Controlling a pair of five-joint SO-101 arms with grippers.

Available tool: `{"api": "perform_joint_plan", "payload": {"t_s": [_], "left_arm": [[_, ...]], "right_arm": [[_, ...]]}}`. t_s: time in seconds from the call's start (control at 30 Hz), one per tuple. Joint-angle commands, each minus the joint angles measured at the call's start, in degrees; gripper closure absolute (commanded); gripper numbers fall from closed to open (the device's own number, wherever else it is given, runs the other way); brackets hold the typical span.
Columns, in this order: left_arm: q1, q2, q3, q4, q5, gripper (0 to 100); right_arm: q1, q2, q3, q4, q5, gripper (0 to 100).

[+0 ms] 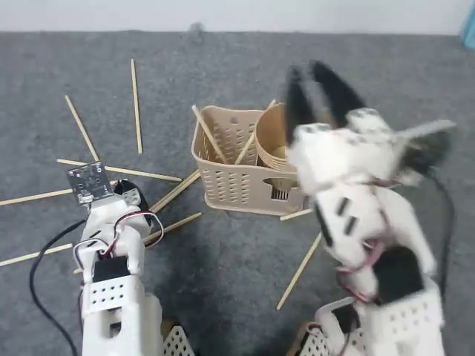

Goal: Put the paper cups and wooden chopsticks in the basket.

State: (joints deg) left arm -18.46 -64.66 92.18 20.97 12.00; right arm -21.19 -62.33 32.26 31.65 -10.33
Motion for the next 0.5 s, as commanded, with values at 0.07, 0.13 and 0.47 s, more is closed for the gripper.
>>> {"api": "perform_joint_plan", "payload": {"t_s": [0.07,0.13,0.47], "left_arm": [[-0.35,-0.97,-0.22,-1.58,-0.44,99],[-0.35,-0.97,-0.22,-1.49,-0.44,99],[-0.44,-0.97,-0.22,-1.49,-0.44,99]], "right_arm": [[11.56,-1.19,-5.80,8.57,0.88,89.7],[14.81,-0.48,-5.45,9.89,0.97,89.8],[20.79,17.89,-5.71,16.92,6.95,89.8]]}}
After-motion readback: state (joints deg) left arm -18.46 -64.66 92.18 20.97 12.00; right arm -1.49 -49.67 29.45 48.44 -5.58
